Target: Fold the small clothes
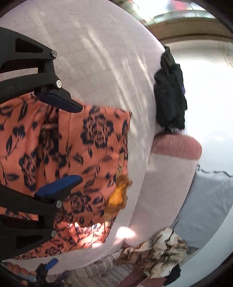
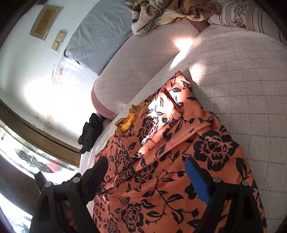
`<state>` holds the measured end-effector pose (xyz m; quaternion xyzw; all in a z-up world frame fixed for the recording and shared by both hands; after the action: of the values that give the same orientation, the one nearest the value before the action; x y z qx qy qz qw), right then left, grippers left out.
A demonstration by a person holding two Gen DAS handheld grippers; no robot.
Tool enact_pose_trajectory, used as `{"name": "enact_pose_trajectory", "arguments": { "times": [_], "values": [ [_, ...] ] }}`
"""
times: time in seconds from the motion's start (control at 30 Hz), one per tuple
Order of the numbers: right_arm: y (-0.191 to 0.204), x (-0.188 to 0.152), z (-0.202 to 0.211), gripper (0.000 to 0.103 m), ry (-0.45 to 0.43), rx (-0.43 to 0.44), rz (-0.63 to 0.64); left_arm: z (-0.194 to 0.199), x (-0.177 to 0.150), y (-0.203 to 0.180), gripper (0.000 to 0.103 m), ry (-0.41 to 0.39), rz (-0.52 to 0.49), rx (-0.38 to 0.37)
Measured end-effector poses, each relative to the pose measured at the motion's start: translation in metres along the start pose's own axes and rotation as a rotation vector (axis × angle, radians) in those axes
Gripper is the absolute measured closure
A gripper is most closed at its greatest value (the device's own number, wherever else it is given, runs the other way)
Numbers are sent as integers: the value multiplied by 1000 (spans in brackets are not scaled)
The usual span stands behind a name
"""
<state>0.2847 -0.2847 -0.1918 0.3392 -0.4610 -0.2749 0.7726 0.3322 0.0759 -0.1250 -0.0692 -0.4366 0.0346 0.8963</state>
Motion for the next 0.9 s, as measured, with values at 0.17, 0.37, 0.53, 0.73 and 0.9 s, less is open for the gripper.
{"name": "enact_pose_trajectory", "arguments": {
  "times": [0.17,0.37,0.53,0.73,0.9],
  "values": [
    [-4,26,-58,13,53,-29,-172,-22,-30,53,31,37,103,76],
    [-41,25,-103,26,58,-202,-224,-43,-40,67,31,25,174,68],
    [-45,27,-119,92,71,-324,-84,-47,-44,69,31,10,149,65],
    [12,33,-71,95,-76,-307,160,-47,-44,73,31,14,174,70],
    [-42,-15,-91,90,64,-350,97,-46,-45,75,31,10,161,80]
  ]
}}
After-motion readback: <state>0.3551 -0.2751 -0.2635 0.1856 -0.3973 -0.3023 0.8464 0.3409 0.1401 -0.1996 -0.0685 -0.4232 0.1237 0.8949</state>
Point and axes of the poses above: each gripper's, at about its wrist camera, not at the fingertips, and z roughly against the way its jaws point, y to its left, x to its top, the point moved 10 cm from there along -z, roughly the way its jaws point, and after that the axes turned 13 degrees about -y, right-handed, at the moved point
